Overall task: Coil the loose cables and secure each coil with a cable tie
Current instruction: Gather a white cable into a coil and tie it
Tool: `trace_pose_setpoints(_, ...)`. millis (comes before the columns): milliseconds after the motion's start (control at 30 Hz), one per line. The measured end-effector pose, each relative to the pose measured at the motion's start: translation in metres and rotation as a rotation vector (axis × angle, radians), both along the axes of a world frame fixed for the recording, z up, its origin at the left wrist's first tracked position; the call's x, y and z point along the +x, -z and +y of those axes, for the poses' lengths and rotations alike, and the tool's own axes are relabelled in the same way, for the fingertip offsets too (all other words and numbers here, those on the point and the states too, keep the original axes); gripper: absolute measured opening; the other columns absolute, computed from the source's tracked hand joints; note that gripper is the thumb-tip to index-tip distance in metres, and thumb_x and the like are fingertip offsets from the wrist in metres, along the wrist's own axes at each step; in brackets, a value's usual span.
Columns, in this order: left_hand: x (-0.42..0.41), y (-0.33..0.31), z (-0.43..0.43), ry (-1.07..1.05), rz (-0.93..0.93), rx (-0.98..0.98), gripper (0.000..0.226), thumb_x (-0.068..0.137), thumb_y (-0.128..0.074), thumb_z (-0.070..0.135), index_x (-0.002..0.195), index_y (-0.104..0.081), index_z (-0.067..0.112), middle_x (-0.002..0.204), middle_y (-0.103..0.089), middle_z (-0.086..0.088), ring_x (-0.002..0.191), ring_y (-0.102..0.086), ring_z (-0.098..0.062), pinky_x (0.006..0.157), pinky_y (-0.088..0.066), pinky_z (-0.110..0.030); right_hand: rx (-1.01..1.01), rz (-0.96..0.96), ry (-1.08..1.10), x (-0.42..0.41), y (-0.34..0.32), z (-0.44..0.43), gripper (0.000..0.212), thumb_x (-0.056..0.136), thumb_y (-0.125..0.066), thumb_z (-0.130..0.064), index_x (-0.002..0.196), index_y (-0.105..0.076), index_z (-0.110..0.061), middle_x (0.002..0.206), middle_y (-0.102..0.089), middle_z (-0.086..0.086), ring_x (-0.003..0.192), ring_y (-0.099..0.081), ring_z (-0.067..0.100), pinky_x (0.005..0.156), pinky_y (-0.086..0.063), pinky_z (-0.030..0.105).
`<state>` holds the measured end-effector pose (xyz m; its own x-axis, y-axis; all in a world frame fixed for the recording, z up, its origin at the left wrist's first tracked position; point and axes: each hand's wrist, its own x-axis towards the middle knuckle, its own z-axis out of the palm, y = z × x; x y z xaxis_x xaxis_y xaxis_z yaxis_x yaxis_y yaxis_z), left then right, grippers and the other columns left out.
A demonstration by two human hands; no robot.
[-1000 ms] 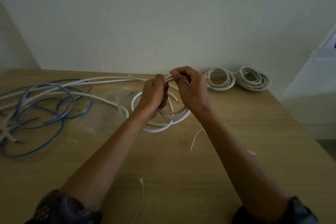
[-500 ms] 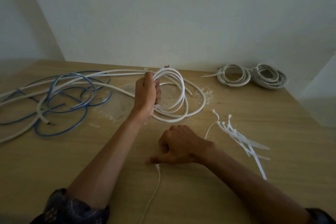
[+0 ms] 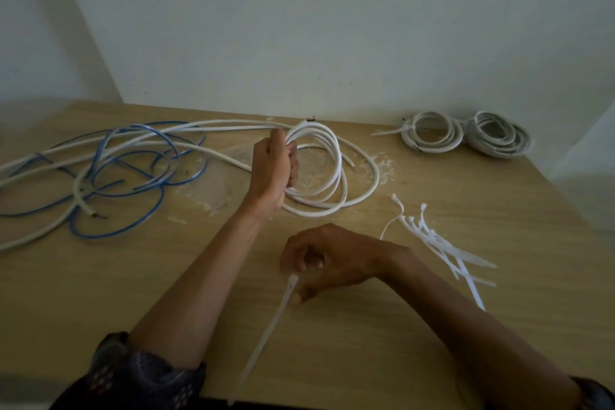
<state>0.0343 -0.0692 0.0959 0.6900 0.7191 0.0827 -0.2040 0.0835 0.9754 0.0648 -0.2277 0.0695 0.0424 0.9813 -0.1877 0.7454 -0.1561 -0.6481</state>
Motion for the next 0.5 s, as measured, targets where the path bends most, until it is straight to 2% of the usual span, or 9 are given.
trace_pose_setpoints(67, 0.0, 0.001, -0.001, 0.004, 0.009, 0.017, 0.048, 0.103, -0.03, 0.014, 0.055, -0.031, 0.022, 0.046, -0.022, 0.006, 0.038, -0.015, -0.009, 0.04, -0.016, -0.016, -0.042, -0.037, -0.07, -0.001, 0.003, 0.0, 0.038, 0.072, -0.087, -0.042, 0.105, -0.068, -0.042, 0.101, -0.061, -0.012, 0.087, -0.053, 0.0, 0.075, -0.042, 0.018)
trace_pose_setpoints(133, 0.0, 0.002, -0.002, 0.008, 0.011, 0.024, 0.047, 0.103, -0.029, 0.014, 0.056, -0.031, 0.021, 0.046, -0.022, 0.006, 0.038, -0.015, -0.009, 0.039, -0.016, -0.015, 0.016, -0.027, -0.073, 0.001, 0.007, 0.002, 0.028, 0.08, -0.084, -0.025, 0.106, -0.074, -0.029, 0.097, -0.062, -0.01, 0.084, -0.053, 0.0, 0.073, -0.04, 0.014)
trace_pose_setpoints(233, 0.0, 0.003, -0.002, 0.009, 0.015, 0.023, 0.047, 0.102, -0.031, 0.013, 0.055, -0.031, 0.022, 0.048, -0.021, 0.005, 0.039, -0.015, -0.01, 0.039, -0.016, -0.016, 0.076, 0.109, -0.032, 0.008, 0.007, 0.001, 0.016, 0.086, -0.075, -0.006, 0.102, -0.076, -0.01, 0.089, -0.068, -0.006, 0.078, -0.059, 0.0, 0.074, -0.044, 0.015)
trace_pose_setpoints(367, 0.001, 0.003, 0.001, -0.006, 0.008, -0.002, 0.049, 0.101, -0.031, 0.014, 0.053, -0.031, 0.023, 0.047, -0.021, 0.005, 0.038, -0.015, -0.011, 0.039, -0.016, -0.016, 0.177, 0.36, 0.113, 0.034, -0.002, -0.008, 0.012, 0.091, -0.073, -0.01, 0.101, -0.076, -0.004, 0.095, -0.076, 0.01, 0.086, -0.07, 0.018, 0.076, -0.055, 0.028)
trace_pose_setpoints(500, 0.003, 0.004, 0.0, -0.026, 0.007, -0.026, 0.044, 0.1, -0.031, 0.014, 0.057, -0.03, 0.021, 0.047, -0.02, 0.005, 0.037, -0.015, -0.01, 0.04, -0.016, -0.015, 0.198, 0.599, 0.3, 0.049, -0.004, -0.016, 0.017, 0.096, -0.066, -0.015, 0.104, -0.072, -0.001, 0.099, -0.075, 0.016, 0.088, -0.072, 0.026, 0.074, -0.057, 0.03)
